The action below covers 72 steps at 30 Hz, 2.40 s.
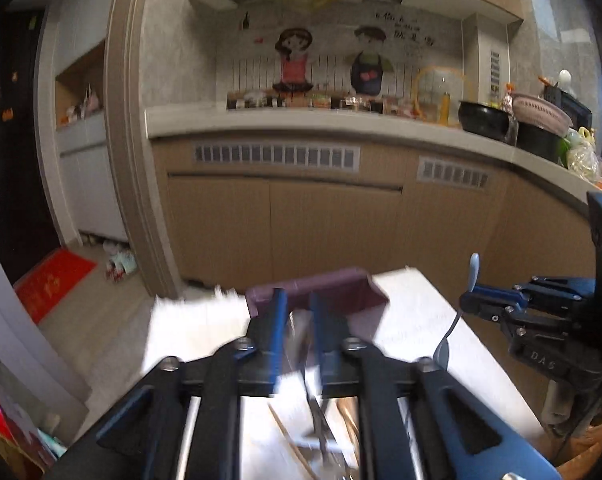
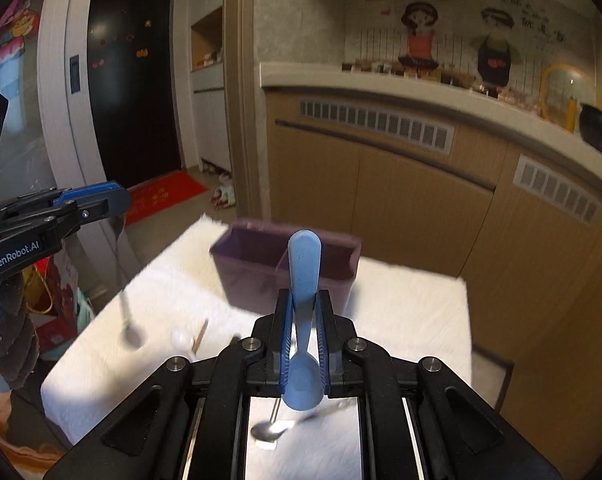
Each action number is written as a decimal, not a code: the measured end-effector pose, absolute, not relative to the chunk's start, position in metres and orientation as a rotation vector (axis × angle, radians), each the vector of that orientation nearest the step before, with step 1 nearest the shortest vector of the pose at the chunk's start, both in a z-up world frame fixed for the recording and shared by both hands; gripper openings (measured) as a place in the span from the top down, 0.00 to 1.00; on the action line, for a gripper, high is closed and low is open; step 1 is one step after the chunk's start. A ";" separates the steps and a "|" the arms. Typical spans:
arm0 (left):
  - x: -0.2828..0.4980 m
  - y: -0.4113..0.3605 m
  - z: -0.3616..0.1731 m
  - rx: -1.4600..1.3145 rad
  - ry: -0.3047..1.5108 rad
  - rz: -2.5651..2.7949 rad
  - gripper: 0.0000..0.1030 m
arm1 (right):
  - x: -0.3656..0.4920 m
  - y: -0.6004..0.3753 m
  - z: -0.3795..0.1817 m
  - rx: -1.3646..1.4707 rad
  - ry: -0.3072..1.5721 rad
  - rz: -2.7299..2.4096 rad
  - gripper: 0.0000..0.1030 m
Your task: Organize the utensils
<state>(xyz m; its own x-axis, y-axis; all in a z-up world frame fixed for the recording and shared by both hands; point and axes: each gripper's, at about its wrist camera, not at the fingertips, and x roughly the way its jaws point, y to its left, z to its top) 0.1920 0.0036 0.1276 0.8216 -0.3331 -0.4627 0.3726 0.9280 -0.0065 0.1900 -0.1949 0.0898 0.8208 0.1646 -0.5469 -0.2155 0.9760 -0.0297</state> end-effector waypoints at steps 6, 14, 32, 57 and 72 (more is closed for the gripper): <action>0.224 -0.005 0.165 0.093 0.392 -0.367 0.92 | 0.222 -0.193 0.135 -0.106 0.468 0.175 0.88; 0.254 -0.008 0.133 0.139 0.591 -0.413 0.54 | 0.268 -0.197 0.134 -0.060 0.495 0.176 0.88; 0.229 0.057 -0.065 -0.097 1.232 -0.381 0.47 | 0.214 -0.203 0.003 0.002 0.905 0.312 0.88; 0.255 0.007 -0.067 -0.089 1.221 -0.584 0.46 | 0.227 -0.194 -0.027 0.009 0.944 0.313 0.88; 0.257 0.012 -0.087 -0.035 1.297 -0.477 0.43 | 0.234 -0.217 -0.076 0.082 1.056 0.262 0.87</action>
